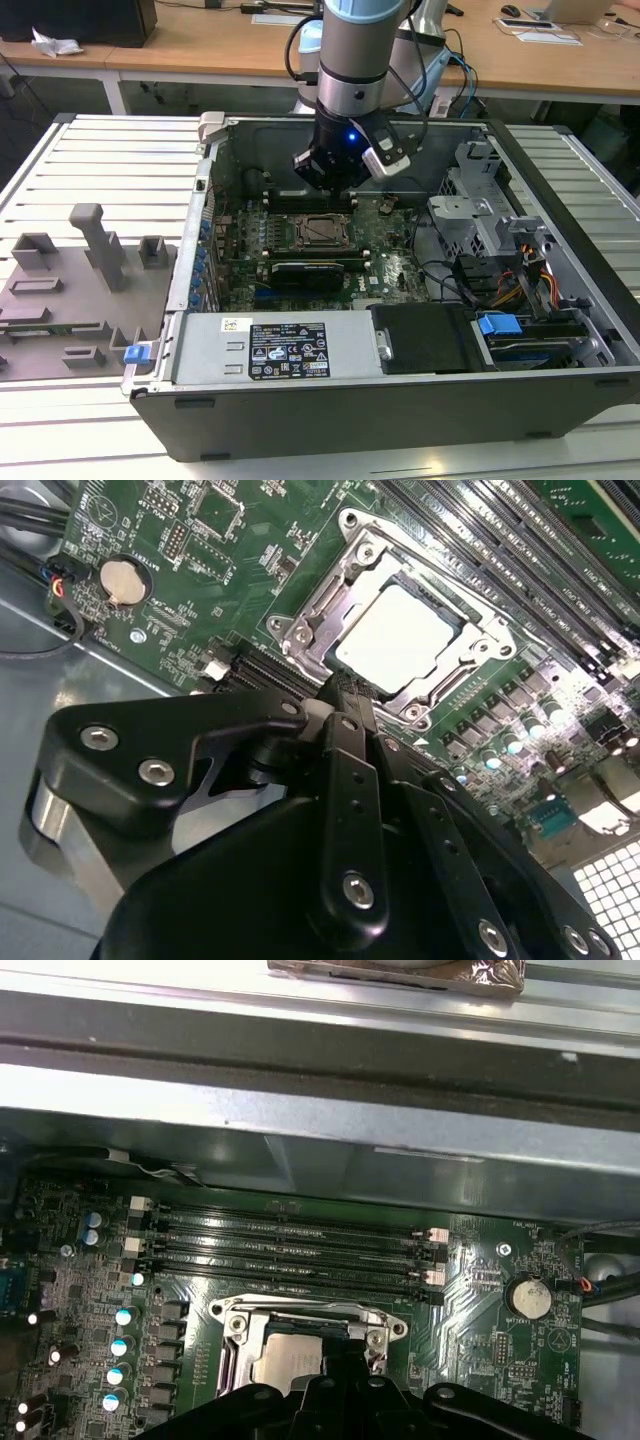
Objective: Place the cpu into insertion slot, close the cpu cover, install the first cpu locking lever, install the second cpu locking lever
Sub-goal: 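Install the second cpu locking lever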
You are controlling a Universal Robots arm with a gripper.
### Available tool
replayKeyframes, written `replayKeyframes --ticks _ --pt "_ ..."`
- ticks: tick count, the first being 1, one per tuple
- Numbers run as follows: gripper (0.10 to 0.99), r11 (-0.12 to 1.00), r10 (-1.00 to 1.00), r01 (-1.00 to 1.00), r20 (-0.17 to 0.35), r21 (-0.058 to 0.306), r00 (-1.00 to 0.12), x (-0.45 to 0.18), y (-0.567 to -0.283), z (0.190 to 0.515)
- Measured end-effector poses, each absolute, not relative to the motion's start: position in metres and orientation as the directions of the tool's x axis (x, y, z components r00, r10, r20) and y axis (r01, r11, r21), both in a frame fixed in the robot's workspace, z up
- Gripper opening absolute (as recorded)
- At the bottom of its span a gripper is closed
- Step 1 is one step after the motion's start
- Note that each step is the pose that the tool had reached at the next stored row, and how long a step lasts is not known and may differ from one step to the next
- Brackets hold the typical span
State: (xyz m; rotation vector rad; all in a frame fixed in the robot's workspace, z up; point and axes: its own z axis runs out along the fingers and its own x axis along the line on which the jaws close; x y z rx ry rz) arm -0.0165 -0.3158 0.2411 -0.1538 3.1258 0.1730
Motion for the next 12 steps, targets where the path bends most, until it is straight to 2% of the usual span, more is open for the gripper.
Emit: replayKeyframes --ticks 12 --pt "0.106 0.989 -0.097 -0.098 -0.013 0.110 -0.995 -0.0165 -0.3236 0.2411"
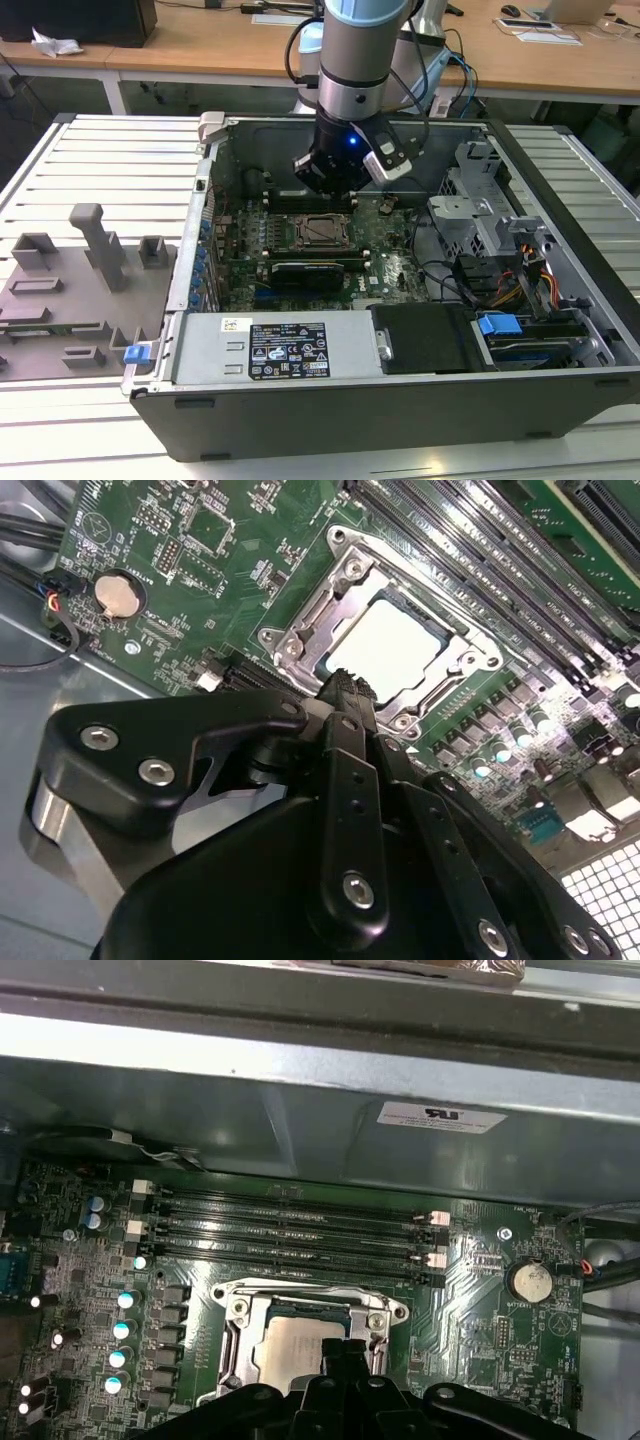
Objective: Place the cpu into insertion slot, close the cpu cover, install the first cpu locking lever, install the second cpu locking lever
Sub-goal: 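Install the second cpu locking lever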
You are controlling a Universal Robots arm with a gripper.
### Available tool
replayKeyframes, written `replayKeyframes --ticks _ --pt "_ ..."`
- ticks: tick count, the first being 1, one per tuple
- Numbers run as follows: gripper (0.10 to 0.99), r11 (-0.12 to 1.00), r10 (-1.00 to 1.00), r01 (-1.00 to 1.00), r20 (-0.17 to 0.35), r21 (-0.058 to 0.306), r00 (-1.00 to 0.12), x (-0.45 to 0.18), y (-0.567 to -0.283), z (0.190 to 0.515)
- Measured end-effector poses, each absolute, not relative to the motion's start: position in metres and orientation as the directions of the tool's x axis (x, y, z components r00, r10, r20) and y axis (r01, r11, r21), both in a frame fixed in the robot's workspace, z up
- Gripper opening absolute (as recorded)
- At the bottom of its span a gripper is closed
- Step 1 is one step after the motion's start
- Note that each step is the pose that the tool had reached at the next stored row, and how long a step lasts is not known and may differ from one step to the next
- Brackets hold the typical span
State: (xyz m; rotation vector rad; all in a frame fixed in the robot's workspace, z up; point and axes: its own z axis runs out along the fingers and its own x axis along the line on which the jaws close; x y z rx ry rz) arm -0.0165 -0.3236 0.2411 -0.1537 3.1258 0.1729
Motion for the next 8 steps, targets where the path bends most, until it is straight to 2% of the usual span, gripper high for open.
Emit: replayKeyframes --ticks 8 --pt "0.106 0.989 -0.097 -0.098 -0.013 0.110 -0.995 -0.0165 -0.3282 0.2411"
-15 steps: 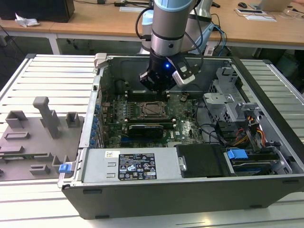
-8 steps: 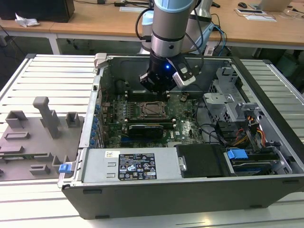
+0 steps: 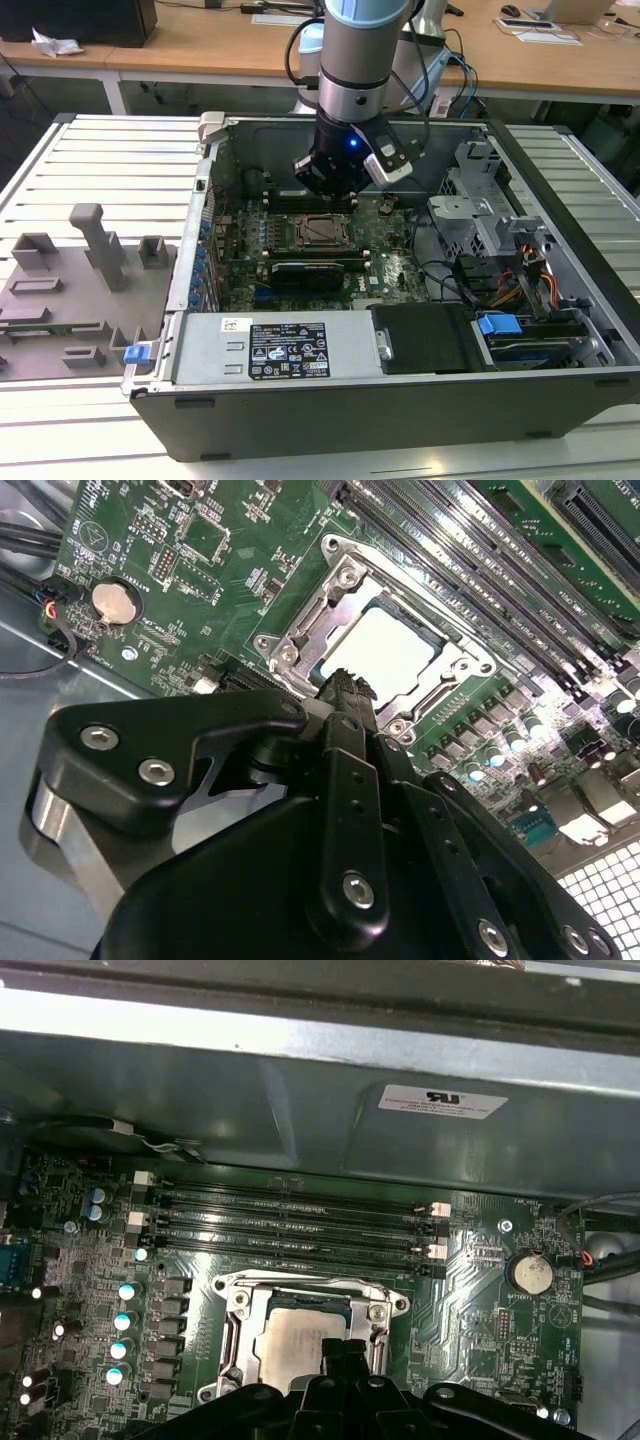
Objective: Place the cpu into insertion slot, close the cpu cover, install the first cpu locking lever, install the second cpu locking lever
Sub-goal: 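Install the second cpu locking lever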
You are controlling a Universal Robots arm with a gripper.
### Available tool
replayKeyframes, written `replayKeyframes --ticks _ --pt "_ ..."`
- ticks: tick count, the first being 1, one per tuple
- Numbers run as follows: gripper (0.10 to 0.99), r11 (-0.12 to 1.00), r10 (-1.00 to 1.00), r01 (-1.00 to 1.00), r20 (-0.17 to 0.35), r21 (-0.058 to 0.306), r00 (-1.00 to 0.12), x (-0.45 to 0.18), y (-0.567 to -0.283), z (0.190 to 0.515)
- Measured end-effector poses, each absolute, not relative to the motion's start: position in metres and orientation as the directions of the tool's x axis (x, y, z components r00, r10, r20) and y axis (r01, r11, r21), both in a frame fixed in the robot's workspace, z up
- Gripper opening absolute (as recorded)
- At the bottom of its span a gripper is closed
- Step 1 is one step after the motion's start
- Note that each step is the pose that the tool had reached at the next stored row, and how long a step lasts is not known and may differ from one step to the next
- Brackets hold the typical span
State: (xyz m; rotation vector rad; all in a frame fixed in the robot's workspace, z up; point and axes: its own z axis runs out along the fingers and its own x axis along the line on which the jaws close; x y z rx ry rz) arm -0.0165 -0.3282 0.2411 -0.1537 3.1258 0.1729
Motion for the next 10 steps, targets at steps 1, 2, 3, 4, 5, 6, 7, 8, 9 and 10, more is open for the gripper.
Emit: replayKeyframes --ticks 1,2,3,4,5,6,7,8,9,10 --pt "0.106 0.989 -0.097 -0.098 -0.013 0.110 -0.995 -0.0165 -0.3287 0.2411" --pt "0.106 0.989 -0.097 -0.098 -0.013 0.110 -0.995 -0.0165 -0.3292 0.2411" --pt "0.106 0.989 -0.097 -0.098 -0.013 0.110 -0.995 -0.0165 -0.3296 0.2411" --pt "0.106 0.989 -0.097 -0.098 -0.013 0.110 -0.995 -0.0165 -0.3303 0.2411" --pt "0.106 0.989 -0.097 -0.098 -0.013 0.110 -0.995 -0.0165 -0.3310 0.2411" --pt "0.106 0.989 -0.097 -0.098 -0.013 0.110 -0.995 -0.0165 -0.3317 0.2411" --pt "0.106 0.989 -0.097 -0.098 -0.013 0.110 -0.995 -0.0165 -0.3321 0.2411" --pt "0.106 0.989 -0.097 -0.098 -0.013 0.110 -0.995 -0.0165 -0.3329 0.2411" --pt "0.106 0.989 -0.097 -0.098 -0.013 0.110 -0.995 -0.0165 -0.3336 0.2412" --pt "0.106 0.989 -0.097 -0.098 -0.013 0.110 -0.995 -0.0165 -0.3340 0.2411"
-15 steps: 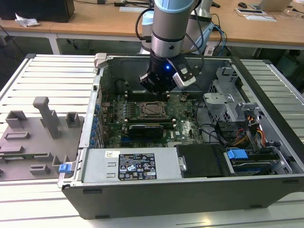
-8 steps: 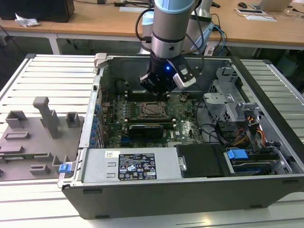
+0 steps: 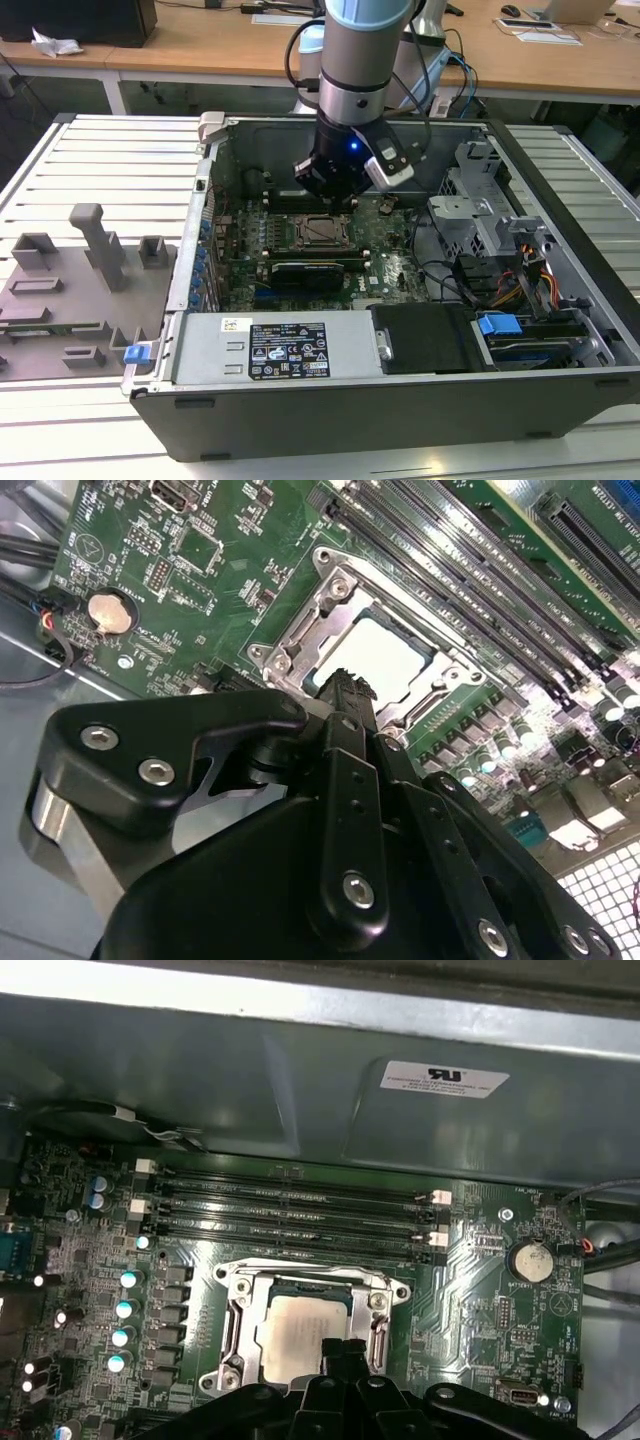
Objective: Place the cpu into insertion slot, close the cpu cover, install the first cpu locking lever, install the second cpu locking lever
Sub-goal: 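Install the second cpu locking lever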
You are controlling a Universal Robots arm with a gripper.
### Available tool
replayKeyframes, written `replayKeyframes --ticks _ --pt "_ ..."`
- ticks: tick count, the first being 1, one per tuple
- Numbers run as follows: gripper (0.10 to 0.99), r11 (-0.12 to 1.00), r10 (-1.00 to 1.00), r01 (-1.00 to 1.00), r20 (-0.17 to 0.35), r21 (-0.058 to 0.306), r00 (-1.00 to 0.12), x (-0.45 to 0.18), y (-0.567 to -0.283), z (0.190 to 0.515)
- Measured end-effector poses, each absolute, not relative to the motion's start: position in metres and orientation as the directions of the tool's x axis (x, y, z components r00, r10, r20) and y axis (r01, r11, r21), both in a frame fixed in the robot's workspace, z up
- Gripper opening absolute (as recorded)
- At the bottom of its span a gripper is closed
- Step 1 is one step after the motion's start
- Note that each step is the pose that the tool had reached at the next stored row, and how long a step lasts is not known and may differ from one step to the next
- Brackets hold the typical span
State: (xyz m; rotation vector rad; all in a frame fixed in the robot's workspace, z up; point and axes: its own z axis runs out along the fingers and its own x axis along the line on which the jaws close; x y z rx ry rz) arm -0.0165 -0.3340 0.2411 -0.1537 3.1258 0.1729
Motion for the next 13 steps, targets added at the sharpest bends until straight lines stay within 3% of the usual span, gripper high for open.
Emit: replayKeyframes --ticks 13 --pt "0.106 0.989 -0.097 -0.098 -0.013 0.110 -0.995 -0.0165 -0.3414 0.2411"
